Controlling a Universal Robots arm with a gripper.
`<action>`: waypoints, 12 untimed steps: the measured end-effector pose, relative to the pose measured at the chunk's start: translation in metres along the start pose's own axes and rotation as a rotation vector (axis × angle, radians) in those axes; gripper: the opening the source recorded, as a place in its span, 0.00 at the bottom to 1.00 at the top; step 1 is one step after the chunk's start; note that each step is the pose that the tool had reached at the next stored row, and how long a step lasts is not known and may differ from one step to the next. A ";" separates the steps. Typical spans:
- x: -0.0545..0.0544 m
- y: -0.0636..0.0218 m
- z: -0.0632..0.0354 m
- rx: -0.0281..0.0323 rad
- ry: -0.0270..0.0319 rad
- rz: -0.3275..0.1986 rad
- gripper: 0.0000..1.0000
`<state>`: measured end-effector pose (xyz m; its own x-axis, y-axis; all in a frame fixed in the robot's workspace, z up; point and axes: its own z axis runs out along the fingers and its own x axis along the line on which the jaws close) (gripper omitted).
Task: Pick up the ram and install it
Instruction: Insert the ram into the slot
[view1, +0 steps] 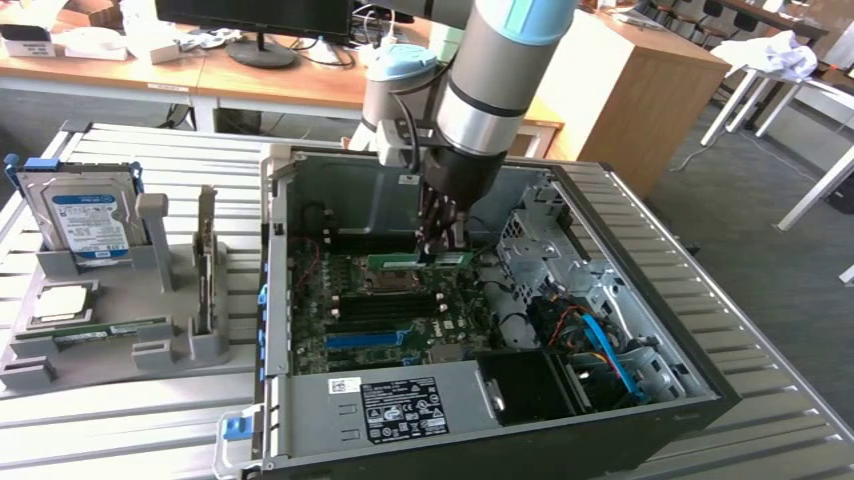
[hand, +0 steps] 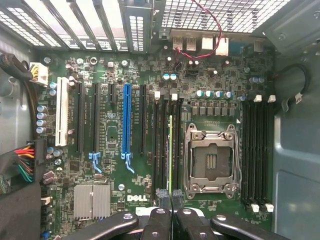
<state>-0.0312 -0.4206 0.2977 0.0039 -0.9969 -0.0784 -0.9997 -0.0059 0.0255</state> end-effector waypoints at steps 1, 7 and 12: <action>0.000 0.0000 0.0003 0.0000 -0.0001 0.000 0.12; 0.000 -0.0001 0.0022 0.0000 0.0000 0.000 0.12; 0.000 -0.0001 0.0038 0.0000 0.0000 0.000 0.12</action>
<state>-0.0312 -0.4206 0.2939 0.0039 -0.9969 -0.0784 -0.9997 -0.0059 0.0255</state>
